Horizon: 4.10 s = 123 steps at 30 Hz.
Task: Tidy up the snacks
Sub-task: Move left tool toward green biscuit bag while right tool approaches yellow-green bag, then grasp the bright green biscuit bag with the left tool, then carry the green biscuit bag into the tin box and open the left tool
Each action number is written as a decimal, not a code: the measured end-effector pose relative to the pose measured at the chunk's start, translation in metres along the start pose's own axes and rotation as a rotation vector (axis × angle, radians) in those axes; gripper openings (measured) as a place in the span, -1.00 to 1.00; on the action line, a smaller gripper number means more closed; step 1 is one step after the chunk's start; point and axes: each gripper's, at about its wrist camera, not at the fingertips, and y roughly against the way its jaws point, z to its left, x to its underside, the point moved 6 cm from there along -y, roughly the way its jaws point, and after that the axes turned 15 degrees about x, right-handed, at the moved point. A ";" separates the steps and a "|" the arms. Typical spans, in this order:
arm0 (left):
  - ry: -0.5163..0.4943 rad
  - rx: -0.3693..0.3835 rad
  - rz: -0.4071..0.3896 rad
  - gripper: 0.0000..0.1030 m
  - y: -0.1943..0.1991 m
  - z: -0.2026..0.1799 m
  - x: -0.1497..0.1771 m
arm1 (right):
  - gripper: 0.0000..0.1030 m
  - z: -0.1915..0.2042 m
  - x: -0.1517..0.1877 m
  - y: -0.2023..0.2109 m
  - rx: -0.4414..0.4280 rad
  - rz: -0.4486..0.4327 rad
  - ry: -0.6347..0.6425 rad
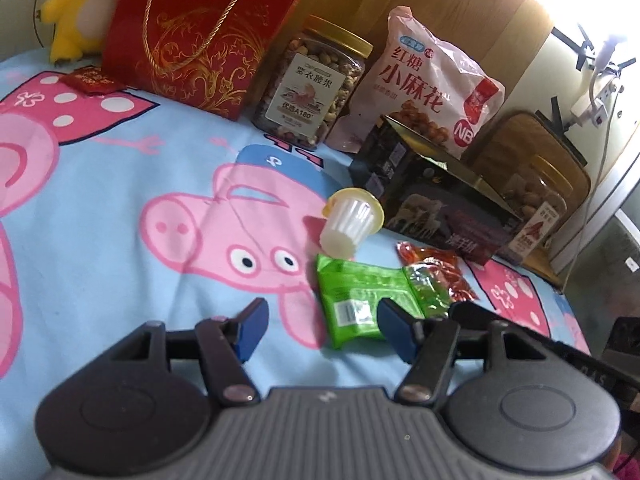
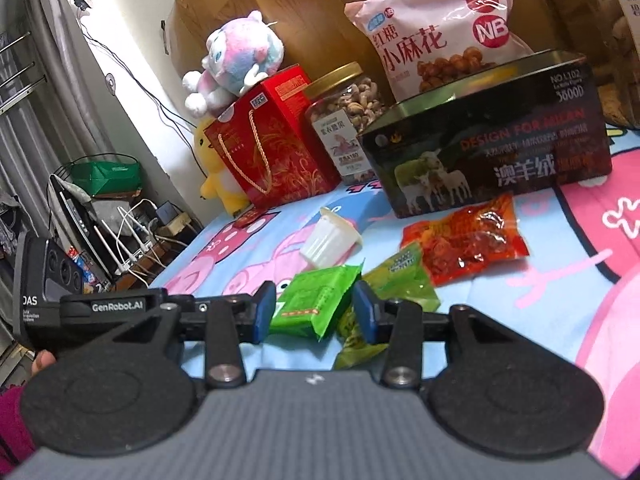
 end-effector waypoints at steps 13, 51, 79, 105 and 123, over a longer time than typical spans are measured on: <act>-0.006 -0.006 0.001 0.19 -0.001 -0.001 0.000 | -0.10 0.033 0.016 0.004 -0.038 -0.006 0.237; -0.080 0.074 -0.039 0.39 0.003 0.001 0.008 | -0.10 0.017 0.011 -0.004 0.060 0.006 0.160; -0.353 -0.085 -0.272 0.47 0.035 -0.019 0.012 | 0.13 0.026 0.001 0.059 0.387 -0.568 0.341; -0.278 -0.044 -0.251 0.72 0.056 -0.021 -0.003 | -0.38 0.025 0.003 0.037 0.231 -0.179 0.239; 0.016 0.215 0.084 -0.13 -0.013 -0.016 -0.013 | -0.65 0.019 0.011 -0.009 0.128 0.082 0.007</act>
